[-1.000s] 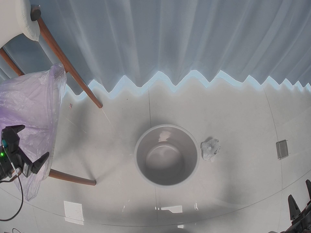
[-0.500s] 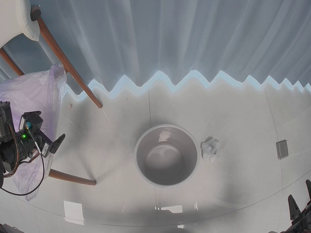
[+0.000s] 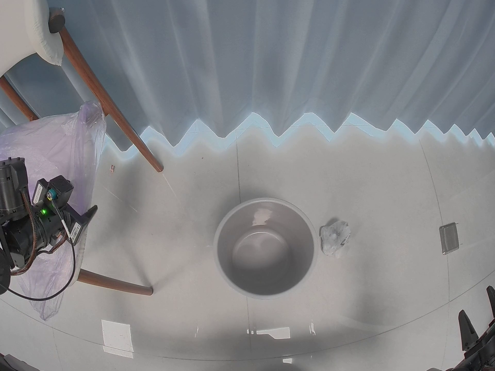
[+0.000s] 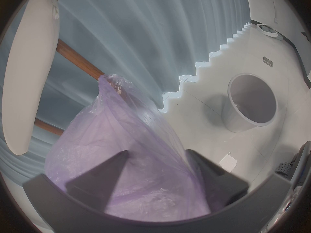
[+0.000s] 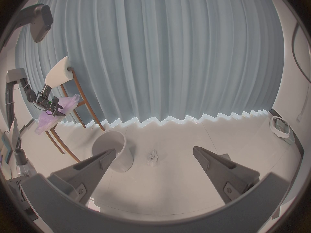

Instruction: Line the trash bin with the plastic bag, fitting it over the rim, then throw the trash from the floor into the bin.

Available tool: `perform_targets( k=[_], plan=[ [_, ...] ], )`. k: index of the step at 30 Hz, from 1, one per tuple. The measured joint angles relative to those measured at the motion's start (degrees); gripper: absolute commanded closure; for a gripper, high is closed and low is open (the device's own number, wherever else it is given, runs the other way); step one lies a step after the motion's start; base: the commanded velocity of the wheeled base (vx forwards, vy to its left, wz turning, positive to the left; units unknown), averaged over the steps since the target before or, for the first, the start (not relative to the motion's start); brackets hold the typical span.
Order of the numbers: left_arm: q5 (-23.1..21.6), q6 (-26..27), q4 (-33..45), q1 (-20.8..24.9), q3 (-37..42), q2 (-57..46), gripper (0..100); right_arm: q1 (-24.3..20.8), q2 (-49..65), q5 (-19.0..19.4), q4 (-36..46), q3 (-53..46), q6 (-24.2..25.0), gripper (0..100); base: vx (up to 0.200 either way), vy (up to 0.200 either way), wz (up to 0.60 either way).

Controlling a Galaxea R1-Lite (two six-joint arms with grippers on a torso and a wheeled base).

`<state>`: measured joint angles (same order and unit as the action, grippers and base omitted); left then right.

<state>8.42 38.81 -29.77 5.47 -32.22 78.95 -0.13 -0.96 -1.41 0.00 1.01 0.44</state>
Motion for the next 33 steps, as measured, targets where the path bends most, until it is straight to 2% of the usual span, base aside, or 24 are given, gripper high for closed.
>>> perform_targets(
  k=[8, 17, 25, 33],
  plan=[
    [-0.4, -0.7, 0.4, 0.0, 0.4, -0.9, 100, 0.0, 0.0, 0.0, 0.0, 0.0, 0.0, 0, 0.000, 0.000, 0.00],
    [-1.2, -9.1, 4.6, 0.8, 0.9, -6.4, 100, 0.0, 0.0, 0.0, 0.0, 0.0, 0.0, 0, 0.000, 0.000, 0.00],
    [-5.7, -22.8, 17.1, 4.9, -0.3, -14.0, 100, 0.0, 0.0, 0.0, 0.0, 0.0, 0.0, 0, 0.000, 0.000, 0.00],
    [-11.4, -38.1, 19.9, 11.9, -3.1, -18.5, 100, 0.0, 0.0, 0.0, 0.0, 0.0, 0.0, 0, 0.000, 0.000, 0.00]
  ],
)
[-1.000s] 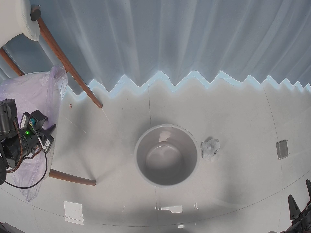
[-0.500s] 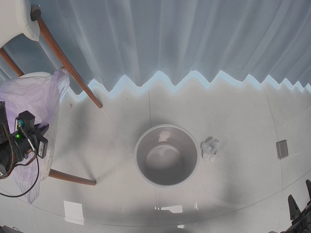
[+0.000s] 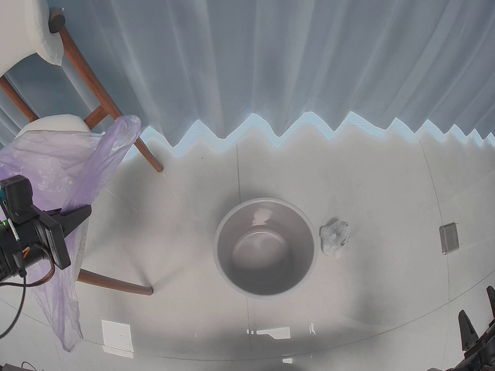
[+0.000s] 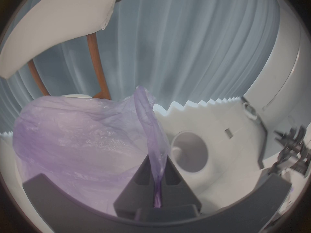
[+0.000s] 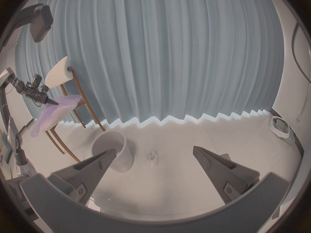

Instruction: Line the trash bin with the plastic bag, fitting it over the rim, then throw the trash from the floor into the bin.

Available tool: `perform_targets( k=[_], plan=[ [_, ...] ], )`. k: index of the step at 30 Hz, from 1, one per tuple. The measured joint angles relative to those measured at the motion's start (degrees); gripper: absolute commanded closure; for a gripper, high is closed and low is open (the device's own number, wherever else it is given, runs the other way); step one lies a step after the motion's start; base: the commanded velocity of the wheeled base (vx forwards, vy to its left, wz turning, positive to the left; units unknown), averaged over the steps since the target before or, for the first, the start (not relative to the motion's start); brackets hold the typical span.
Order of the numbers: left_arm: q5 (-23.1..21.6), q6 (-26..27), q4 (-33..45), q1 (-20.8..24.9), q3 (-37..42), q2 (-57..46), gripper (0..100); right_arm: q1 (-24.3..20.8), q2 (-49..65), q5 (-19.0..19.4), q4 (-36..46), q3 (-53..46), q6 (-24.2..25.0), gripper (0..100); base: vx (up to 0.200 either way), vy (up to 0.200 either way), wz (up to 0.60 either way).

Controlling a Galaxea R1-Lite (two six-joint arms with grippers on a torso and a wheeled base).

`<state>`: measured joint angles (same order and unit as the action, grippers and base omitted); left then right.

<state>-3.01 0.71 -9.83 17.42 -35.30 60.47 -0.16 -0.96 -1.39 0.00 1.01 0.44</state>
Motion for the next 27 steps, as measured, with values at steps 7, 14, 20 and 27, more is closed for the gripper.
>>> perform_targets(
  k=[7, 14, 20, 27],
  plan=[
    [-1.2, -12.9, 0.2, 9.3, -3.4, -0.8, 100, 0.0, 0.0, 0.0, 0.0, 0.0, 0.0, 0, 0.000, 0.000, 0.00],
    [-6.3, -19.3, 0.0, 14.7, -9.9, 1.2, 100, 0.1, 0.0, 0.0, 0.0, 0.0, 0.0, 0, 0.000, 0.000, 0.00],
    [-10.5, -27.6, -1.6, 17.2, -15.7, 3.8, 100, 0.0, 0.0, 0.0, 0.0, 0.0, 0.0, 0, 0.000, 0.000, 0.00],
    [-11.2, -28.2, -11.2, 22.7, -17.6, 9.2, 100, 0.0, 0.0, 0.0, 0.0, 0.0, 0.0, 0, 0.000, 0.000, 0.00]
  ],
)
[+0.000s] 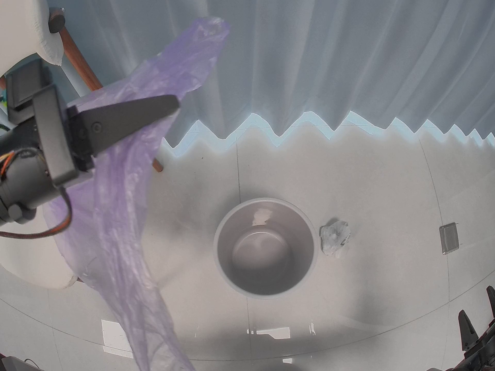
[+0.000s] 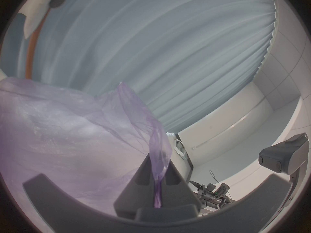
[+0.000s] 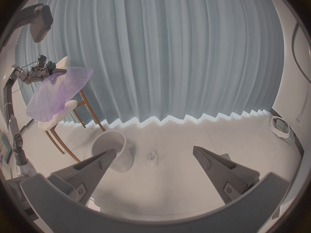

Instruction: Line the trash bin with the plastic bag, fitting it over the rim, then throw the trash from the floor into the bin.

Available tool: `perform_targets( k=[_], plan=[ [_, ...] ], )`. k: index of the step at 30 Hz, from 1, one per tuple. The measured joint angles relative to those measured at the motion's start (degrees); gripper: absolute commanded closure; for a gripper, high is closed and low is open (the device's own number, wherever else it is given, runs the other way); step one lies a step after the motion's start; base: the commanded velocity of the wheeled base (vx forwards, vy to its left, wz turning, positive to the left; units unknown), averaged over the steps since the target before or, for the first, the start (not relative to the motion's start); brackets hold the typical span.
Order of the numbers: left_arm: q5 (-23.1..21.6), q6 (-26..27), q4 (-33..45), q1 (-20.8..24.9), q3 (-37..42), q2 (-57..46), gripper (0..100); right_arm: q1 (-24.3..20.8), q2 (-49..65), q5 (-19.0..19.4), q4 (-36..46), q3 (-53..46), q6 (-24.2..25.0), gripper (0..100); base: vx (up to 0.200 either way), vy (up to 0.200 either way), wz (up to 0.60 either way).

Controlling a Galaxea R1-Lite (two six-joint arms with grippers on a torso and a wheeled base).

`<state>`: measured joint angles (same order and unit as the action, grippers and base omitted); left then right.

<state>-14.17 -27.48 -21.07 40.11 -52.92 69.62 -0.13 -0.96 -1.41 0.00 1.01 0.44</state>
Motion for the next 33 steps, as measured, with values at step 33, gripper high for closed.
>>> perform_targets(
  k=[33],
  plan=[
    [3.3, -0.1, -13.4, 8.4, 1.0, 20.2, 100, 0.0, 0.0, 0.0, 0.0, 0.0, 0.0, 0, 0.000, 0.000, 0.00]
  ],
)
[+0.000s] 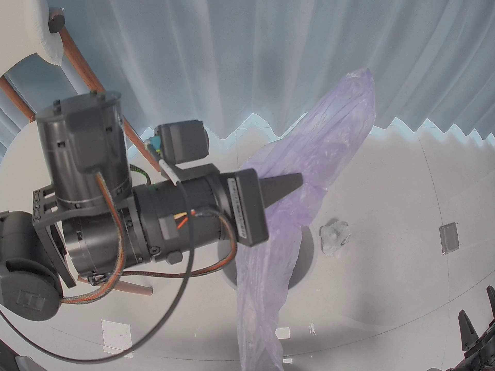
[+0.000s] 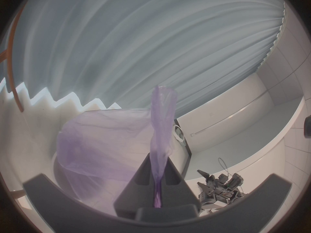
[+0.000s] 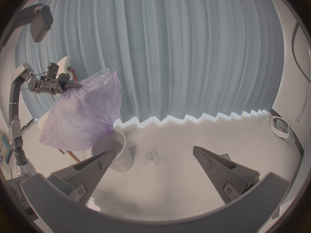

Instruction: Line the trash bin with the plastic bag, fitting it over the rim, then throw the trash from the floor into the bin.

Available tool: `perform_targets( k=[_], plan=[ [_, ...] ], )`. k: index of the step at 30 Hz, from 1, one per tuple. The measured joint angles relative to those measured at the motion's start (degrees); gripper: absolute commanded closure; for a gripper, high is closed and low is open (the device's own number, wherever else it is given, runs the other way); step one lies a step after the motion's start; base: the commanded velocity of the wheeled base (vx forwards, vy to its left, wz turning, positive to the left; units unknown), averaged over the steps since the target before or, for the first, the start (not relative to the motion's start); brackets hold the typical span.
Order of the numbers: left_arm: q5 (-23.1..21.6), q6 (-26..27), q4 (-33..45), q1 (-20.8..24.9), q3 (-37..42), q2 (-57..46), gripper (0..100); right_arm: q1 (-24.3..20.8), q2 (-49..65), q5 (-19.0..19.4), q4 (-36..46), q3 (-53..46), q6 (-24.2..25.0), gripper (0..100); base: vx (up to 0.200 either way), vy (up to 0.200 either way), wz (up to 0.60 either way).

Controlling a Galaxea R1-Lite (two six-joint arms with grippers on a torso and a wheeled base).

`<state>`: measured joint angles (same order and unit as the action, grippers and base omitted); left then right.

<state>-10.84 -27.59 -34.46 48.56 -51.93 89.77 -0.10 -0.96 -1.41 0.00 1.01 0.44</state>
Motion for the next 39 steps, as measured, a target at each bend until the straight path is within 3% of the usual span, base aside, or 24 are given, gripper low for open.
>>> perform_targets(
  k=[8, 14, 28, 39],
  plan=[
    [2.3, 0.1, -0.5, -0.8, 5.9, -3.3, 100, 0.0, 0.0, 0.0, 0.0, 0.0, 0.0, 0, 0.000, 0.000, 0.00],
    [-0.3, -0.4, -1.1, 0.5, 11.0, -9.0, 100, -0.1, 0.0, 0.0, 0.0, 0.0, 0.0, 0, 0.000, 0.000, 0.00],
    [-1.9, -0.8, -1.2, 9.1, 14.9, -12.0, 100, 0.0, 0.0, 0.0, 0.0, 0.0, 0.0, 0, 0.000, 0.000, 0.00],
    [-1.9, -0.6, -1.7, 11.6, 14.7, -10.4, 100, 0.0, 0.0, 0.0, 0.0, 0.0, 0.0, 0, 0.000, 0.000, 0.00]
  ],
)
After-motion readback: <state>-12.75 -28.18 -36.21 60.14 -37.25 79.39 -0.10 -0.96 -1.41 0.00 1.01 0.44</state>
